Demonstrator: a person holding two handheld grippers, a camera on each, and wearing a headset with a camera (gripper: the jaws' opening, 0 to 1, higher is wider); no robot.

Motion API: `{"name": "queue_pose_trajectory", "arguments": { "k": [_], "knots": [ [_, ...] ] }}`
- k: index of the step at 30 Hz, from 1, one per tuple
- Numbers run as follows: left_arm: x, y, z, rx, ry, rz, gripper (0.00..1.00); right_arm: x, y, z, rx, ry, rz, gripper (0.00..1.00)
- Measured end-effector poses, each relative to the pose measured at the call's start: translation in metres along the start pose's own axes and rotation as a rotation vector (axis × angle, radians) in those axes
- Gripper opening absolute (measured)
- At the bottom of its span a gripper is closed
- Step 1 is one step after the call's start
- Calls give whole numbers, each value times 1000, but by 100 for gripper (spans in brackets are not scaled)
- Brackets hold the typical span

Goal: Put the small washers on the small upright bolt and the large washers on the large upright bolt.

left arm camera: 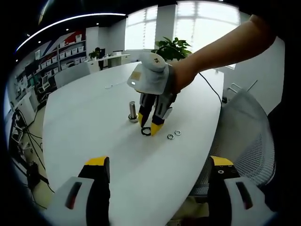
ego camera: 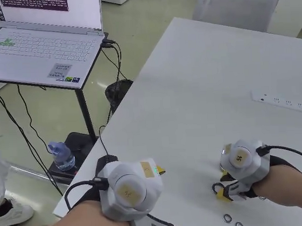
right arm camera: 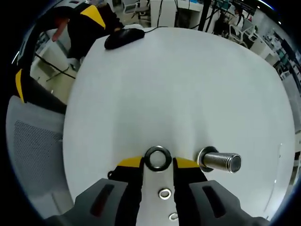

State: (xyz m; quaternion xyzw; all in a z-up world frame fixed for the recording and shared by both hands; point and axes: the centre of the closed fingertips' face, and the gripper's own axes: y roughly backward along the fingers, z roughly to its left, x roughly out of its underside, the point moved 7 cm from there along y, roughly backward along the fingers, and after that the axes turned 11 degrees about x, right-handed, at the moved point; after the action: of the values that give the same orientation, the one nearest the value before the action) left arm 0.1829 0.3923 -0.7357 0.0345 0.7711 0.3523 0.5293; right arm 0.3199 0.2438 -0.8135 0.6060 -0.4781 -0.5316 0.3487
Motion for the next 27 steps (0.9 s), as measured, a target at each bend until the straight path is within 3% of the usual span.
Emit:
{"name": "queue_pose_trajectory", "arguments": {
  "k": [5, 10, 19, 27],
  "knots": [
    [1, 1, 0, -1, 5, -4, 84, -3, -1, 0, 1, 3, 24, 25],
    [0, 1, -1, 1, 5, -1, 83, -10, -3, 3, 15, 24, 116, 23],
    [-3, 3, 0, 0, -1, 4, 81, -6, -1, 0, 8, 11, 98, 21],
    [-5, 1, -1, 5, 2, 2, 80, -1, 4, -3, 4, -6, 114, 21]
  ]
}}
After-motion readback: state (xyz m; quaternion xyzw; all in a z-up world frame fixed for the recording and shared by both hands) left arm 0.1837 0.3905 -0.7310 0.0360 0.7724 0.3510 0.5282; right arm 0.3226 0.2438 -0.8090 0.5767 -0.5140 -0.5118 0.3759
